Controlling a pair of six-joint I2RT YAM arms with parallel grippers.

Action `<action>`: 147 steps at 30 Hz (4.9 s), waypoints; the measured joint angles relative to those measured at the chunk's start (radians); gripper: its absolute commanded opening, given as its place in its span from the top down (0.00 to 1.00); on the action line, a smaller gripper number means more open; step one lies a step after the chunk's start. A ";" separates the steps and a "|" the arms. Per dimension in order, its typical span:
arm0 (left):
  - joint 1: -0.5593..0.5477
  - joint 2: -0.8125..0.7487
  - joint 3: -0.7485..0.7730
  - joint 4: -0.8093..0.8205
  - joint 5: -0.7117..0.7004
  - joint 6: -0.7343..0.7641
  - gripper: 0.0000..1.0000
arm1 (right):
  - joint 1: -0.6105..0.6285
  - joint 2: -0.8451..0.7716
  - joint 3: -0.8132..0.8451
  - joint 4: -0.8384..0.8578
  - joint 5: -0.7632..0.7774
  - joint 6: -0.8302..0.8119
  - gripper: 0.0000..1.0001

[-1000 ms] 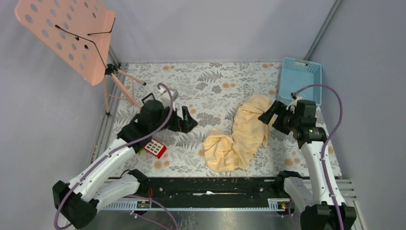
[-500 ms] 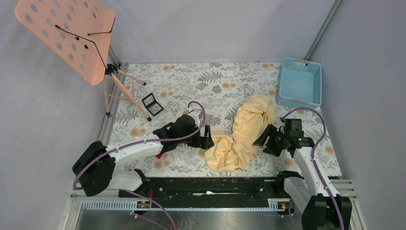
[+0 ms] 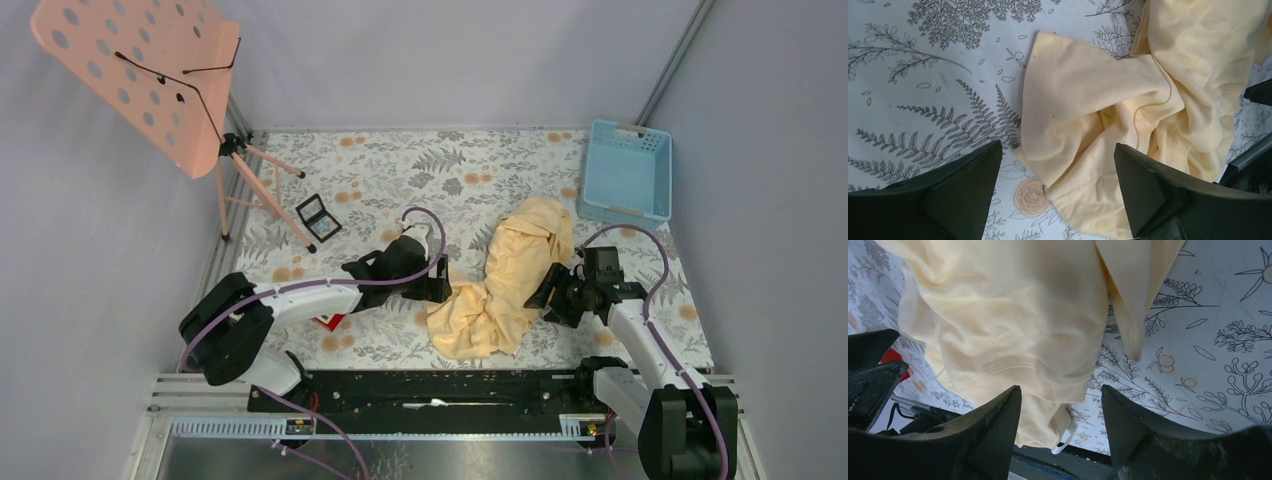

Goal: Pin the brooch onto the clothing

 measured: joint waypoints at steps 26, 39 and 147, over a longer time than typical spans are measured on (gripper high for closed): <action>0.000 0.166 0.084 0.006 0.012 -0.036 1.00 | 0.108 0.110 -0.032 0.176 0.013 0.053 0.95; 0.160 -0.559 0.051 -0.277 -0.158 0.032 1.00 | 0.112 -0.183 0.418 -0.182 0.221 -0.058 1.00; 0.274 0.257 0.594 -0.024 0.182 0.278 1.00 | 0.500 0.048 0.492 0.021 0.513 -0.050 1.00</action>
